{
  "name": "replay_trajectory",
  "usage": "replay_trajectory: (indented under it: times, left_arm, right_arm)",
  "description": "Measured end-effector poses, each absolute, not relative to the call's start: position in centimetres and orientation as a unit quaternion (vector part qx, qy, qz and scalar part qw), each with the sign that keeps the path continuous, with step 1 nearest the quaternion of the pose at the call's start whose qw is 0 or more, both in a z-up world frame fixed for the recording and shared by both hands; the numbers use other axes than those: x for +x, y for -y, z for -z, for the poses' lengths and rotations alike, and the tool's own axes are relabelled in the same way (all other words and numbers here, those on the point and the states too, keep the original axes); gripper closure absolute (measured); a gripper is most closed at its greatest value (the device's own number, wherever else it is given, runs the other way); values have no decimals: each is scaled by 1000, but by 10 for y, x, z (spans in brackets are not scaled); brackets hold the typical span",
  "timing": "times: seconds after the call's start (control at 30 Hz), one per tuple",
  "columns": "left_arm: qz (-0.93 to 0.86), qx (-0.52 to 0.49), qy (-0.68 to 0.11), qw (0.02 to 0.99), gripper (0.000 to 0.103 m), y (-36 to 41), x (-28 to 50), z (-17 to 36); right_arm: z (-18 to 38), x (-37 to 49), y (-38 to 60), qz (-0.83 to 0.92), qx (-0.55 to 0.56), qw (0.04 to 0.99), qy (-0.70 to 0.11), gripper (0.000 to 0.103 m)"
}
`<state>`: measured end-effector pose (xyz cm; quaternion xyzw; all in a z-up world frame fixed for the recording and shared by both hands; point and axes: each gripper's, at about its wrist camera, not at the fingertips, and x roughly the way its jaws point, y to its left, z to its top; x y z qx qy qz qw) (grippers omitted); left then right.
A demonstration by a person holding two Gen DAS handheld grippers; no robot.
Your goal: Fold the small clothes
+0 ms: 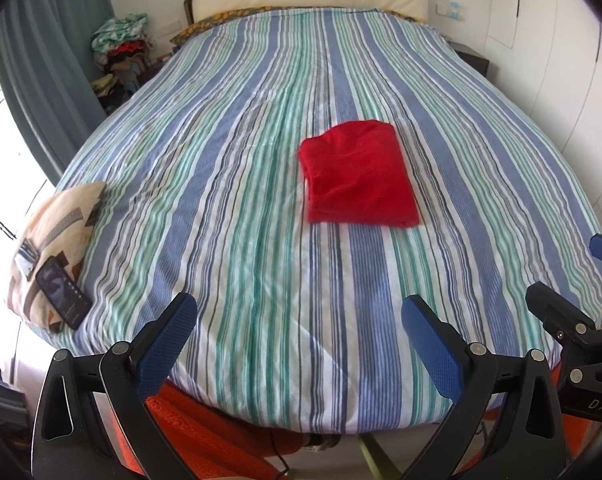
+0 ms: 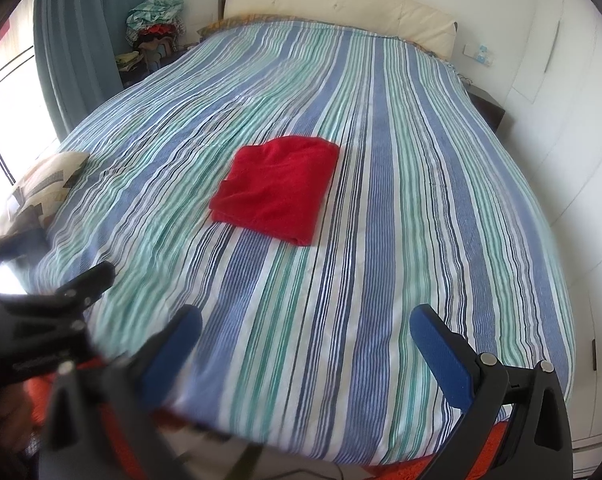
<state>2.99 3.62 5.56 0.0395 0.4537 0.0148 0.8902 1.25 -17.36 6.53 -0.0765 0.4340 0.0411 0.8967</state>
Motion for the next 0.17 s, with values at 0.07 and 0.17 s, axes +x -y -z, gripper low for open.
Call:
replay_trajectory:
  times: [0.07, 0.17]
  left_arm:
    - [-13, 37, -448, 893, 1, -37, 27, -58]
    - [-20, 46, -436, 898, 1, -34, 23, -61]
  right_arm:
    - [-66, 12, 174, -41, -75, 897, -434, 0]
    - [-67, 12, 174, -43, -73, 897, -433, 1]
